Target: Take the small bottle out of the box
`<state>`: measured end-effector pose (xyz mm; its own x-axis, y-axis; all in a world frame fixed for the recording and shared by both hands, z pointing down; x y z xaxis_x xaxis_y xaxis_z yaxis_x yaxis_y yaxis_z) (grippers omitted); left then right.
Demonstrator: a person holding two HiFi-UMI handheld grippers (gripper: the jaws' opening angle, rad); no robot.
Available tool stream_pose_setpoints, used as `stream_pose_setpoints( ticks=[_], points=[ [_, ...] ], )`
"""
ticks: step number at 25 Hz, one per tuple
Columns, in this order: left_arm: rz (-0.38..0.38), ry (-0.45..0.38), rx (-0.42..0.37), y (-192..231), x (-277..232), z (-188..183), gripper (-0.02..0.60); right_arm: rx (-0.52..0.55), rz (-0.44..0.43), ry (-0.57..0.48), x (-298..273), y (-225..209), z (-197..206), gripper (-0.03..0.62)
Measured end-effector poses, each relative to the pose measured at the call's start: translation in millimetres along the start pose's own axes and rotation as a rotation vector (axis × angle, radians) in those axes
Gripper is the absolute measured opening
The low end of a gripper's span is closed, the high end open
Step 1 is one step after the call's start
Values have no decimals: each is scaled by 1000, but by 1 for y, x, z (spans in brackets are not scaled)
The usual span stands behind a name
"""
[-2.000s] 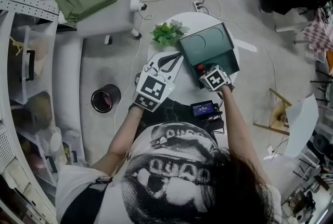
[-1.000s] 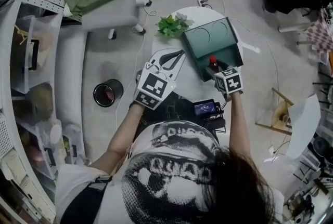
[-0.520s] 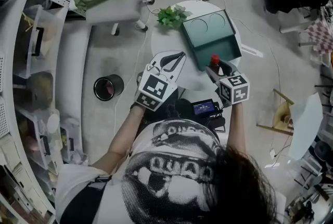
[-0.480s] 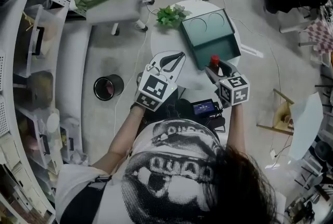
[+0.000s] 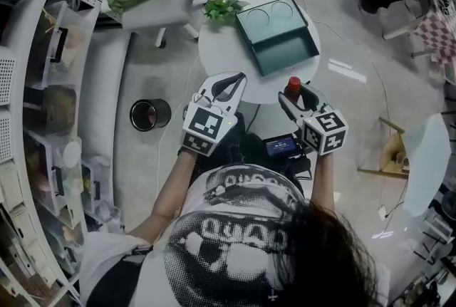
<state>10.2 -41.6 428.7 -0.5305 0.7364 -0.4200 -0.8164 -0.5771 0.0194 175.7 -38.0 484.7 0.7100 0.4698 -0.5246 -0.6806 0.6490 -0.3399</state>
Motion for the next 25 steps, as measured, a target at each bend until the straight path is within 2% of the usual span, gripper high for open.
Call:
stream_pose_setpoints(
  ticks=[11,20,25],
  points=[
    [-90,38,64,-82,66,36,14,-5,-104,-57,59,44,50,227],
    [-125,49,52,-99,95,37,14,-6,-184,-88,66,77,56,227],
    [-119,51,50,-105,100,36,14,-8,-209,-88,64,84,58,227]
  ],
)
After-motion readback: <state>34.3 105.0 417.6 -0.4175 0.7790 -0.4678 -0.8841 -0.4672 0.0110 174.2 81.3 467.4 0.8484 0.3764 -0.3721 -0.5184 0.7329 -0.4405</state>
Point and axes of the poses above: the fingertips, and each gripper's own axes: x backward along the fingers, y to its left, z out of its underside, the point moved 4 cm from there along x, backward along the fingers, and after that the axes turned 5 degrees about -z, right-handed, at the moved point
